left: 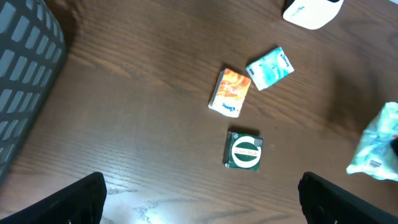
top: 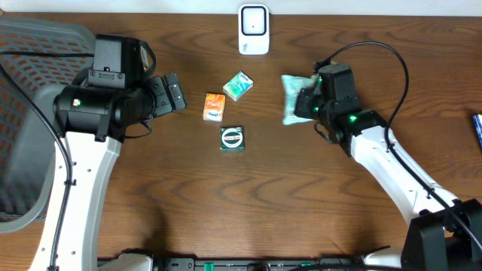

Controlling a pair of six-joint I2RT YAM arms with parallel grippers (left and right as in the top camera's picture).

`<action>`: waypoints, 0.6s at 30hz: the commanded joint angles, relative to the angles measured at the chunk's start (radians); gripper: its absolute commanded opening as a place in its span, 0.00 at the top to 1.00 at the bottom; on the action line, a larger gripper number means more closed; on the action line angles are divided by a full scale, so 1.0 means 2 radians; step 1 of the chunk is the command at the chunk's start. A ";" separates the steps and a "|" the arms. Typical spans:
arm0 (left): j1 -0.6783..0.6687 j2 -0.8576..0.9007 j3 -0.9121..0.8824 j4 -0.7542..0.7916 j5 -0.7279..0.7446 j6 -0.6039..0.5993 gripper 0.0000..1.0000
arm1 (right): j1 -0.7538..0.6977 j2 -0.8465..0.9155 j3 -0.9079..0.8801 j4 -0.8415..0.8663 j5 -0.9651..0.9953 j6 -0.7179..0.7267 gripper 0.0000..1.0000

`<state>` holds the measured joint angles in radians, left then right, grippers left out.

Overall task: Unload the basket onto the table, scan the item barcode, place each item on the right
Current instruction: 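Carry the mint-green pack back down and lower it onto the table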

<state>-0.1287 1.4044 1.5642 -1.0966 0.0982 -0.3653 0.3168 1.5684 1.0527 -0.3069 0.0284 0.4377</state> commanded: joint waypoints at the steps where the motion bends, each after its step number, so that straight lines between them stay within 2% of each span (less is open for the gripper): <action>1: 0.002 0.000 0.006 -0.001 -0.003 0.003 0.02 | 0.004 -0.006 0.008 -0.017 0.208 -0.084 0.99; 4: 0.002 0.000 0.006 -0.001 -0.003 0.003 0.02 | 0.004 -0.006 0.007 -0.041 0.300 -0.118 0.98; 8: 0.002 0.000 0.006 -0.001 -0.003 0.003 0.02 | 0.003 0.002 0.007 -0.062 0.368 -0.127 0.99; 18: 0.002 0.000 0.006 -0.001 -0.003 0.003 0.02 | 0.002 0.119 0.007 -0.079 0.385 -0.162 0.97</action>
<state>-0.1287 1.4044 1.5642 -1.0962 0.0982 -0.3653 0.3130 1.7523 1.0546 -0.4606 0.7410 0.1471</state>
